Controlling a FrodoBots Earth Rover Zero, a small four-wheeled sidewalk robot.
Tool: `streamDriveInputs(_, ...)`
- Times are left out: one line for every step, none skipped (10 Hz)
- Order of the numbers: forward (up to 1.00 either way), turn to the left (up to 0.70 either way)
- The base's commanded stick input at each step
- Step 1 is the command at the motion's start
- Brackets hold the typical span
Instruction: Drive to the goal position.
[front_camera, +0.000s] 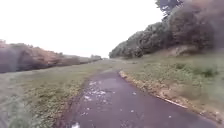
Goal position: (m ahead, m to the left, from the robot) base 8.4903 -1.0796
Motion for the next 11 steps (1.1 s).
streamDriveInputs(1.0,0.03)
streamDriveInputs(1.0,0.18)
streamDriveInputs(1.0,0.25)
streamDriveInputs(1.0,0.32)
streamDriveInputs(1.0,0.31)
streamDriveInputs(1.0,0.02)
streamDriveInputs(1.0,0.01)
streamDriveInputs(1.0,0.0)
streamDriveInputs(1.0,0.0)
streamDriveInputs(1.0,0.0)
streamDriveInputs(1.0,0.0)
